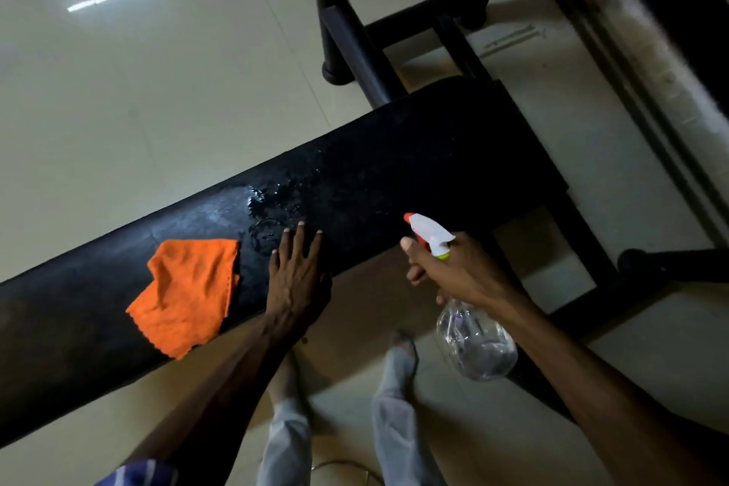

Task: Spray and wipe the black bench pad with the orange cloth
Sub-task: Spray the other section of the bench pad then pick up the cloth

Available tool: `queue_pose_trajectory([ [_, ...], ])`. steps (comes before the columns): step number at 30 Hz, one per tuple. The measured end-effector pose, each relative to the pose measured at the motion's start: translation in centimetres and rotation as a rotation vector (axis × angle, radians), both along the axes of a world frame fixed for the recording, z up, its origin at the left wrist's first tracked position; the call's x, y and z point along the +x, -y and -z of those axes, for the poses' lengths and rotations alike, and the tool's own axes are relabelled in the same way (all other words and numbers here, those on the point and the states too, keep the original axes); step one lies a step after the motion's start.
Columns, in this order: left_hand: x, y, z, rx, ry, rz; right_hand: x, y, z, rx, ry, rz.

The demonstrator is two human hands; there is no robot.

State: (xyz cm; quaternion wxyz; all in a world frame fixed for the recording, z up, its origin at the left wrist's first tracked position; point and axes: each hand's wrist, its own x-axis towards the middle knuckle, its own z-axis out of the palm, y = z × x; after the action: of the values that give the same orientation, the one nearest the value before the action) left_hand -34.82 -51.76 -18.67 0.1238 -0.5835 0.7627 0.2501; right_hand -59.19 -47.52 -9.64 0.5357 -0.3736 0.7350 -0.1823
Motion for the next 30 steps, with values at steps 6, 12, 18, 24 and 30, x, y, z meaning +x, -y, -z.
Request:
queue_pose_trajectory([
  [6,3.4,-0.4,-0.6,0.043,-0.014,-0.073,4.7,0.6,1.2,0.0,-0.063,-0.218],
  [12,5.8,-0.6,-0.5,-0.031,-0.217,-0.094,7.8,1.3,2.8,0.015,0.031,-0.169],
  [18,9.8,-0.9,-2.0,-0.062,-0.483,-0.381,12.9,3.5,1.9,-0.222,0.05,-0.213],
  [24,16.8,-1.5,-4.1,0.147,-0.831,-0.689,22.1,7.1,-1.5,-0.461,0.213,-0.168],
  [30,25.4,-1.3,-6.4,0.184,-0.955,-0.572,32.3,9.6,-4.0,-0.576,0.281,-0.234],
])
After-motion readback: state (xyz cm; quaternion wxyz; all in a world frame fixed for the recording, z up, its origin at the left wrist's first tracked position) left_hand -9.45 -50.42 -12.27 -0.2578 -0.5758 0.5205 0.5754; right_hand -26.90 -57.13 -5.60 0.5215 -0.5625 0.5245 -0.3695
